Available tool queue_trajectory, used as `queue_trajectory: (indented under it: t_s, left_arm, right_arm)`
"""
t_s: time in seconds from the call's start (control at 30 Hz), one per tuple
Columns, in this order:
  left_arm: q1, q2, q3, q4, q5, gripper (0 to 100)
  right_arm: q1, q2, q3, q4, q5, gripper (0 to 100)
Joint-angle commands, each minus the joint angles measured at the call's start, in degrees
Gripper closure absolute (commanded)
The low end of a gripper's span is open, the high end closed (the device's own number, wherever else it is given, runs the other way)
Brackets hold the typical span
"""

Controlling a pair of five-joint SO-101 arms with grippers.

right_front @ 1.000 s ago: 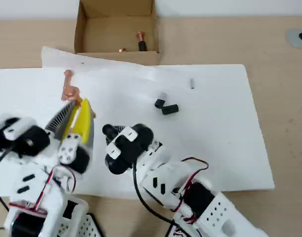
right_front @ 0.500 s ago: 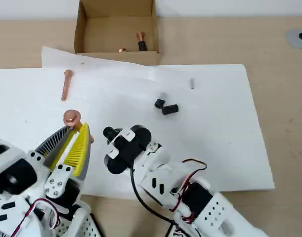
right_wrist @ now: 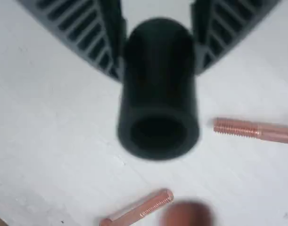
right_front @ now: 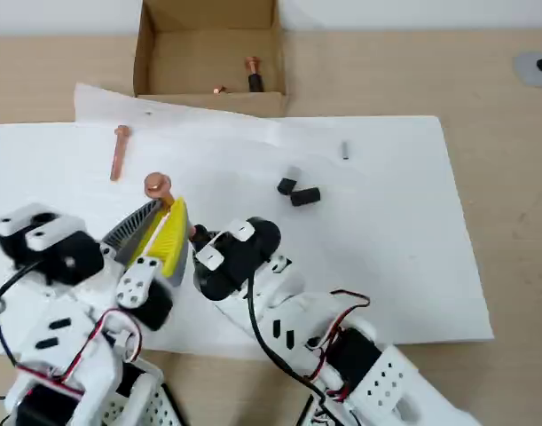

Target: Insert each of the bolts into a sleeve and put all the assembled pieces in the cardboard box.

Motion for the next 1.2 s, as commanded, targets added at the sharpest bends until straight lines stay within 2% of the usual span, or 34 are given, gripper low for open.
queue_trajectory:
  t_s: [0.0, 0.3, 0.63, 1.07, 1.17]
  left_arm:
    - [0.4, 0.3, 1.3, -3.3, -0.1, 99]
    - [0.4, 0.4, 1.7, -2.8, -0.1, 99]
    - [0.6, 0.2, -0.4, 3.0, -0.2, 99]
    - [0.7, 0.3, -0.1, 2.6, -0.2, 99]
    - [0.4, 0.1, 2.4, 0.2, -0.3, 99]
  right_arm:
    - [-0.7, -1.5, -2.6, -1.4, -0.5, 93.6]
    - [-0.7, -1.5, -2.7, -1.4, -0.5, 93.6]
    - [-0.7, -1.5, -2.7, -1.7, -0.5, 93.6]
    - [-0.7, -1.5, -2.7, -1.7, -0.5, 93.6]
    - [-0.7, -1.5, -2.7, -1.7, -0.5, 93.6]
